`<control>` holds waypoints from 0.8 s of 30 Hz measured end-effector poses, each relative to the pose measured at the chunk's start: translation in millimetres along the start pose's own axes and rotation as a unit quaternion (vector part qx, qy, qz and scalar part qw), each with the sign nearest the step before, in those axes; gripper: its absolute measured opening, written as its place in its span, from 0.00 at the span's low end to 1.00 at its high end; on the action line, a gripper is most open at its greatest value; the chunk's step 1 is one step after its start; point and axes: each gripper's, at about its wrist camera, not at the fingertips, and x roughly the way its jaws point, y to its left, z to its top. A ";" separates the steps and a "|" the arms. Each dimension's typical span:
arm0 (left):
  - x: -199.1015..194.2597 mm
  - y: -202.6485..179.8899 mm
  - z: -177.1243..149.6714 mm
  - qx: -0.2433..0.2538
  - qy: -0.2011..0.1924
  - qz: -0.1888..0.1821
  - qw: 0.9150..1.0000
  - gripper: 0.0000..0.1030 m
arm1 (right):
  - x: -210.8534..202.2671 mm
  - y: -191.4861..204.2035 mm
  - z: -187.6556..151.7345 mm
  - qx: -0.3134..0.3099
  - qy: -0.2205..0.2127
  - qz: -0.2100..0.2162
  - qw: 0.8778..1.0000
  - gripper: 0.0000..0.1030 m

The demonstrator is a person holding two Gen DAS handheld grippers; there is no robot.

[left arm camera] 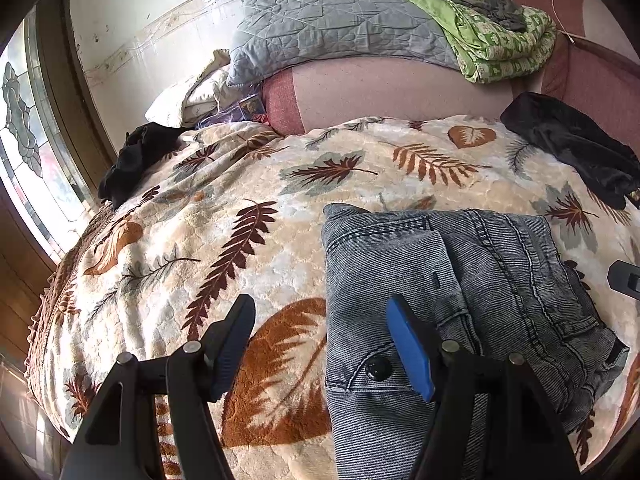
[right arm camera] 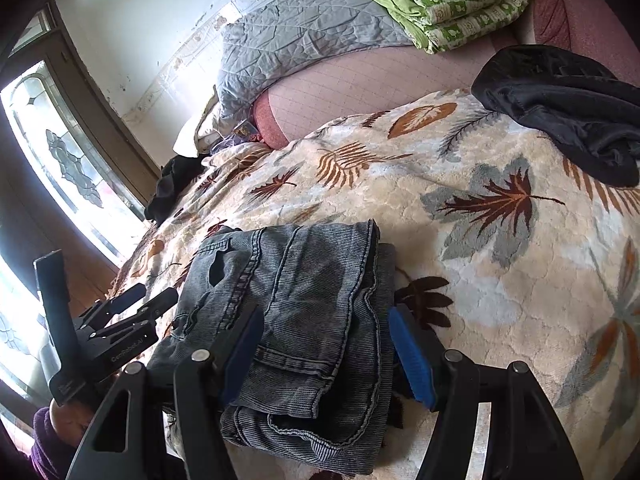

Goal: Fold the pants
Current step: 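Lower the right tool to the folded jeans edge and grasp it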

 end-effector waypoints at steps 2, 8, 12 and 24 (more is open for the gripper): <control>-0.3 1.5 -0.2 -0.003 0.000 -0.001 1.000 0.67 | 0.3 -0.1 0.0 0.000 0.000 0.000 1.000 0.67; -7.9 9.7 3.5 -0.017 -0.005 -0.015 1.000 0.67 | 2.2 -0.3 -0.1 0.000 0.003 0.000 1.000 0.67; -10.1 20.4 6.3 -0.022 -0.011 -0.015 1.000 0.76 | 6.0 -3.2 1.1 0.006 0.005 -0.002 1.000 0.71; 31.1 55.2 -2.2 -0.078 0.086 -0.096 0.989 0.78 | 30.9 -46.2 4.0 0.074 0.043 -0.004 0.996 0.76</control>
